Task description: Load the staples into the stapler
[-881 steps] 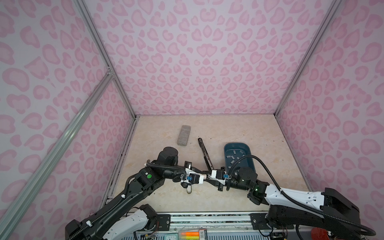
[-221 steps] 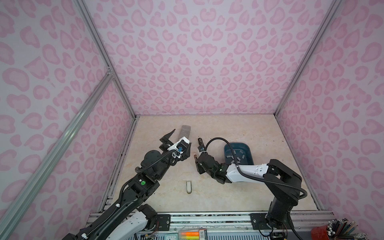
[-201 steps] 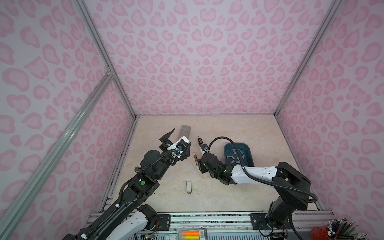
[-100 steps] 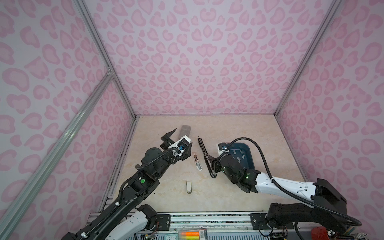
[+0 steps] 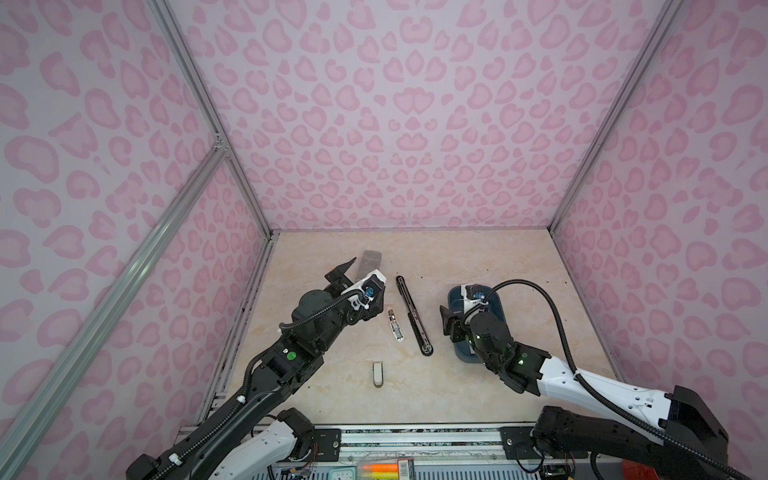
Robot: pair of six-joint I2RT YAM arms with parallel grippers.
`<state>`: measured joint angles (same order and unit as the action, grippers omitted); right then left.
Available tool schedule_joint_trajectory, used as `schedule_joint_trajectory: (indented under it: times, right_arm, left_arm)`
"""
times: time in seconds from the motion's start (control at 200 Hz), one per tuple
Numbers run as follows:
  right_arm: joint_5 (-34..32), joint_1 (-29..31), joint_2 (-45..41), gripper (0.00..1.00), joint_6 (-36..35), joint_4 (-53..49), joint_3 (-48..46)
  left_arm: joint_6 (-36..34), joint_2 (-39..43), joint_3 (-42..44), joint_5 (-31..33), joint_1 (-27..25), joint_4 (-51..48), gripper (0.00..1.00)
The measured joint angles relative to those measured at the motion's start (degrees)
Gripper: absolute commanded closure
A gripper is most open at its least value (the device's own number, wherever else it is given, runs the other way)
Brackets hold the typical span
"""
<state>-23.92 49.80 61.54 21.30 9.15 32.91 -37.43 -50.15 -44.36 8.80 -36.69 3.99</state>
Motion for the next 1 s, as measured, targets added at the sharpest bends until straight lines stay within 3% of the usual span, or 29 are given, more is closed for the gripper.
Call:
schedule_joint_trajectory:
  times: [0.24,0.595,0.655,1.0]
  right_arm:
    - [0.7,-1.1,-1.3,0.24,0.1,0.2,-0.7]
    - [2.1,-2.4,-2.4,0.23,0.1,0.3,-1.3]
    - [2.5,-2.6,-2.8,0.23,0.1,0.3,-1.5]
    - [3.0,-3.6,-4.3,0.22,0.2,0.5,-2.8]
  left_arm:
    - [-3.5,-2.8,0.1,-2.8,0.1,-2.5,0.03]
    - [-15.4,-4.7,-1.2,-9.5,0.0,-12.9,0.0]
    - [-18.1,-4.8,-1.2,-9.9,-0.2,-14.8,0.06]
    - [-34.8,-12.0,4.5,-4.1,-5.7,-22.2,0.09]
